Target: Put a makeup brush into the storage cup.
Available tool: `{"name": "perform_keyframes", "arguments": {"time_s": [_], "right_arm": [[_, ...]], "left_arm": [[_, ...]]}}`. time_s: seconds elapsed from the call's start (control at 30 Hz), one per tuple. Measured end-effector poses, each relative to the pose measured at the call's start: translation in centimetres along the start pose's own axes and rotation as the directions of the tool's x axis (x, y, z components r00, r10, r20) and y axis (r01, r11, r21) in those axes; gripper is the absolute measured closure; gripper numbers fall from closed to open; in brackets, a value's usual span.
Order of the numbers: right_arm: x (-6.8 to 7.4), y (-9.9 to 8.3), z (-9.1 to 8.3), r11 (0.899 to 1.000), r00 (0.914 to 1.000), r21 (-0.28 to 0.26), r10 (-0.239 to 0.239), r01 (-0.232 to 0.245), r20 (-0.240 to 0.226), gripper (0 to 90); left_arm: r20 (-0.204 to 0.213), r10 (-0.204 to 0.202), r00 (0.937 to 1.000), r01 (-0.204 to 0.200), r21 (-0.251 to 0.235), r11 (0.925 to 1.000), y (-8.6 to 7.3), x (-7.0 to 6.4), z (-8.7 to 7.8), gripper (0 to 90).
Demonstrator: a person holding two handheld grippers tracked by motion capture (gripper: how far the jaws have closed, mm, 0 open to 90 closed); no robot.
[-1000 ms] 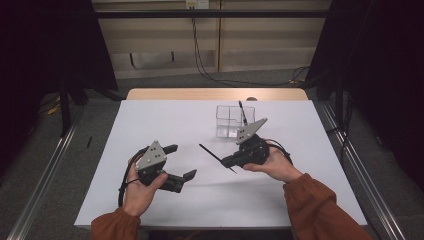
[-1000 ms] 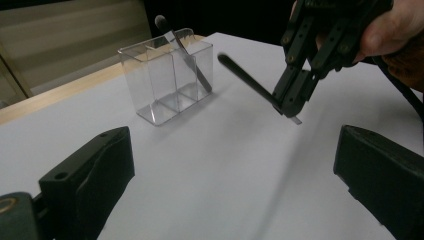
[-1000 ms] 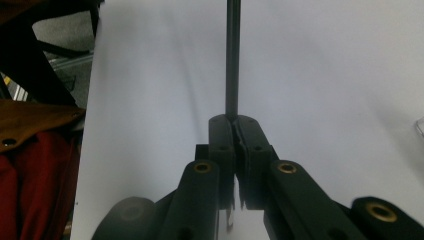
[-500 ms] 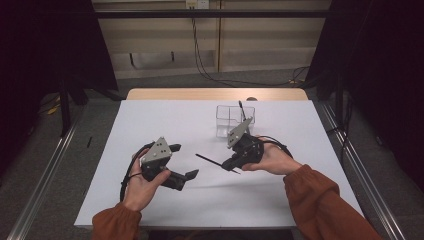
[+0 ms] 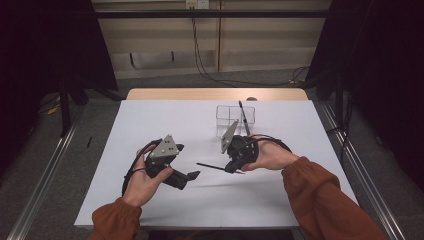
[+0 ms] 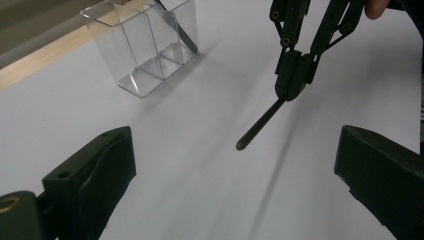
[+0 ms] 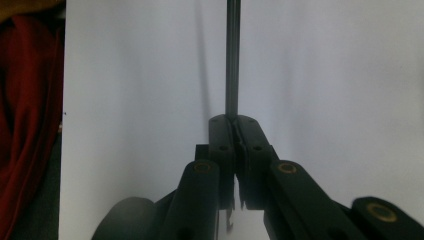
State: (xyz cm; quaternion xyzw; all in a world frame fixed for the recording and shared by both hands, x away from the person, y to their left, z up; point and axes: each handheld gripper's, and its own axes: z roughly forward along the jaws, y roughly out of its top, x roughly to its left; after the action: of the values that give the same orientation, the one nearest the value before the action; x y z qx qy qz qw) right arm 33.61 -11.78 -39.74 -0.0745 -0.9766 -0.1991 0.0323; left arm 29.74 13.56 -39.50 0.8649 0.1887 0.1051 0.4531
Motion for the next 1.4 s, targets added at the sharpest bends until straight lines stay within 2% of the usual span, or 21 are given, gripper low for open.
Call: {"name": "perform_keyframes", "arguments": {"time_s": [0.17, 0.23, 0.27, 0.37, 0.43, 0.5, 0.6, 0.67, 0.87, 0.9, 0.93, 1.0, 1.07, 1.1, 1.23, 1.27, 1.3, 1.33, 1.4], "right_arm": [[-0.1, 0.3, 0.3, 0.997, 0.9999, 0.072, -0.014, 0.015, -0.009, 87.1], [0.0, 0.4, 0.3, 0.995, 0.9997, 0.096, -0.020, 0.021, -0.012, 87.1], [0.0, 0.5, 0.4, 0.993, 0.9995, 0.111, -0.026, 0.028, -0.019, 87.1], [-0.1, 0.6, 0.5, 0.989, 0.9987, 0.141, -0.045, 0.048, -0.024, 87.1], [-0.1, 0.6, 0.6, 0.985, 0.9987, 0.165, -0.040, 0.044, -0.031, 87.0], [-0.1, 0.8, 0.7, 0.980, 0.9986, 0.191, -0.049, 0.052, -0.021, 87.1], [0.0, 1.1, 0.8, 0.977, 0.9976, 0.200, -0.067, 0.069, -0.018, 87.0], [0.0, 1.3, 0.9, 0.974, 0.9971, 0.214, -0.074, 0.076, -0.019, 87.1], [0.2, 1.7, 1.3, 0.961, 0.9960, 0.263, -0.086, 0.090, -0.023, 87.1], [0.1, 1.7, 1.4, 0.960, 0.9943, 0.259, -0.102, 0.107, -0.031, 87.1], [0.1, 1.7, 1.4, 0.961, 0.9946, 0.258, -0.099, 0.104, -0.032, 87.1], [0.1, 1.8, 1.5, 0.959, 0.9941, 0.260, -0.104, 0.109, -0.030, 87.1], [0.1, 1.8, 1.5, 0.961, 0.9943, 0.257, -0.100, 0.106, -0.036, 87.1], [0.1, 1.7, 1.5, 0.963, 0.9940, 0.247, -0.103, 0.109, -0.035, 87.0], [0.2, 1.8, 1.4, 0.960, 0.9945, 0.260, -0.097, 0.104, -0.038, 87.0], [0.2, 1.8, 1.5, 0.960, 0.9932, 0.257, -0.108, 0.116, -0.043, 87.0], [0.2, 1.9, 1.5, 0.960, 0.9933, 0.255, -0.106, 0.114, -0.044, 87.0], [0.2, 1.9, 1.5, 0.961, 0.9934, 0.252, -0.106, 0.114, -0.043, 87.0], [0.2, 1.9, 1.6, 0.963, 0.9936, 0.245, -0.104, 0.112, -0.045, 87.0]], "left_arm": [[0.023, -0.003, 0.9997, 0.002, 0.049, 0.9988, 0.3, 0.1, 0.5, 3.1], [0.051, -0.001, 0.9987, -0.003, 0.086, 0.9963, 0.5, 0.1, 0.7, 3.7], [0.049, 0.003, 0.9988, -0.008, 0.098, 0.9951, 0.5, 0.1, 0.7, 3.6], [0.052, 0.008, 0.9986, -0.014, 0.106, 0.9943, 0.6, 0.1, 1.0, 3.7], [0.063, 0.016, 0.9979, -0.023, 0.117, 0.9928, 0.7, 0.1, 1.1, 4.4], [0.073, 0.007, 0.9973, -0.017, 0.131, 0.9912, 0.8, 0.2, 1.2, 4.9], [0.095, -0.001, 0.9955, -0.013, 0.156, 0.9877, 0.7, 0.3, 1.4, 5.0], [0.096, 0.008, 0.9953, -0.027, 0.195, 0.9803, 0.7, 0.4, 1.5, 5.0], [0.137, 0.012, 0.9905, -0.045, 0.240, 0.9697, 0.5, 0.4, 2.1, 5.9], [0.138, 0.021, 0.9902, -0.054, 0.240, 0.9693, 0.5, 0.4, 2.3, 5.9], [0.144, 0.027, 0.9892, -0.062, 0.243, 0.9681, 0.4, 0.4, 2.4, 5.9], [0.163, 0.028, 0.9863, -0.071, 0.269, 0.9605, 0.5, 0.4, 2.7, 5.9], [0.197, 0.017, 0.9802, -0.074, 0.287, 0.9552, 0.5, 0.4, 2.9, 5.9], [0.209, 0.027, 0.9775, -0.089, 0.289, 0.9532, 0.6, 0.4, 3.0, 5.9], [0.181, 0.031, 0.9829, -0.086, 0.308, 0.9475, 0.9, 0.3, 3.1, 5.9], [0.195, 0.031, 0.9803, -0.092, 0.313, 0.9451, 0.9, 0.3, 3.2, 6.0], [0.198, 0.032, 0.9796, -0.096, 0.323, 0.9416, 0.9, 0.3, 3.2, 6.5], [0.211, 0.023, 0.9772, -0.097, 0.346, 0.9334, 0.9, 0.2, 3.4, 8.4], [0.229, 0.016, 0.9732, -0.101, 0.362, 0.9268, 0.9, 0.0, 3.5, 11.8]]}}
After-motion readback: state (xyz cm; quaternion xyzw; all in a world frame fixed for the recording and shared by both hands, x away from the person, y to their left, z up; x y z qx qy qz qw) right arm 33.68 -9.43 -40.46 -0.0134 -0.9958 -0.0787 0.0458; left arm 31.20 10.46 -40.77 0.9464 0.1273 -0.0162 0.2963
